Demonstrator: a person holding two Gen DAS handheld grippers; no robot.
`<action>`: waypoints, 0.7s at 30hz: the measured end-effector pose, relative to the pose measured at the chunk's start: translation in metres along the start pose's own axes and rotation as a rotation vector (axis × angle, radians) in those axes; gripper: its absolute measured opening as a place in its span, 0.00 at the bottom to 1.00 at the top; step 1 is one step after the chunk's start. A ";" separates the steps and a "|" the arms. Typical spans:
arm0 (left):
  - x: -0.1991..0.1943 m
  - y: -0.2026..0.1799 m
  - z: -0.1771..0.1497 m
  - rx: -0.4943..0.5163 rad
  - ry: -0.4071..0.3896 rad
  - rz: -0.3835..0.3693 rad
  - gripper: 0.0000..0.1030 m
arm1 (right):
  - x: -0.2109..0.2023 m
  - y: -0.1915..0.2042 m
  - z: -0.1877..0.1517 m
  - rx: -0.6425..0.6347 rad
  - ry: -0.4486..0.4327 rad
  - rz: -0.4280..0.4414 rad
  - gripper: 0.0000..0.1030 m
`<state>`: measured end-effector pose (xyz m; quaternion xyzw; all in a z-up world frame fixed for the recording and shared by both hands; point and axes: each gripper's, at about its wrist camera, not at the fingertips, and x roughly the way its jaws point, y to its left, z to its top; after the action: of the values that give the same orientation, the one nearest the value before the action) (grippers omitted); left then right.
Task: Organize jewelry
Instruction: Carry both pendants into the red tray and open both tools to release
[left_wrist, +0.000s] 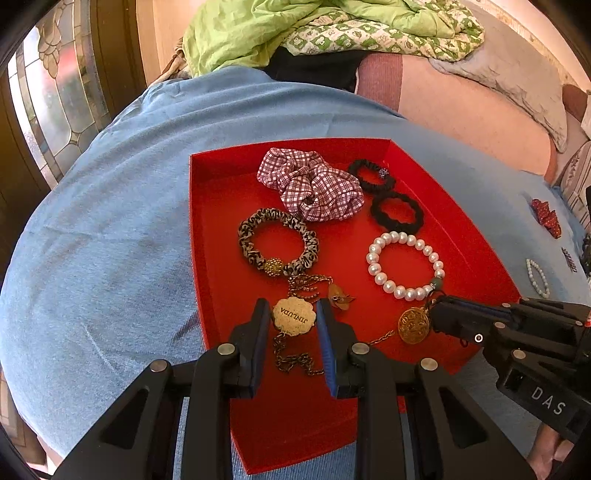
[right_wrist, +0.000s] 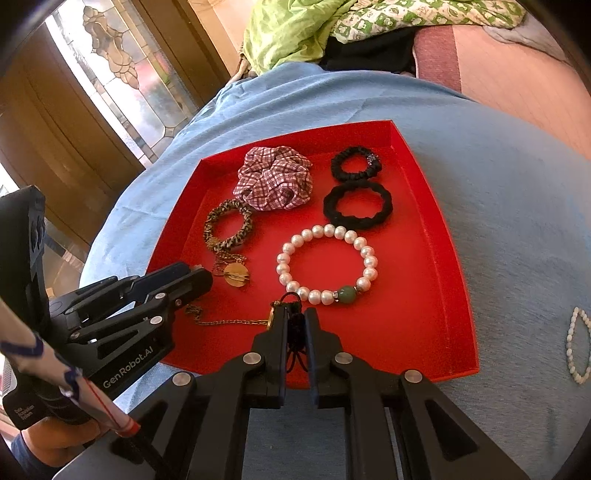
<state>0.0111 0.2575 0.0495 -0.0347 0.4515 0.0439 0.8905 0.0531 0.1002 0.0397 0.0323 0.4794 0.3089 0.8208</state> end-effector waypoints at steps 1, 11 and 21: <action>0.000 0.000 0.000 0.001 0.000 0.001 0.24 | 0.000 0.000 0.000 0.001 0.000 -0.002 0.11; 0.002 -0.003 -0.001 0.004 0.006 0.005 0.24 | -0.001 -0.003 0.000 0.008 0.001 -0.007 0.12; 0.002 -0.003 -0.001 0.008 0.000 0.008 0.27 | -0.009 -0.004 -0.001 0.013 -0.015 -0.007 0.14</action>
<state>0.0112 0.2543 0.0475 -0.0293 0.4519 0.0454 0.8904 0.0514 0.0919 0.0449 0.0383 0.4756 0.3025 0.8251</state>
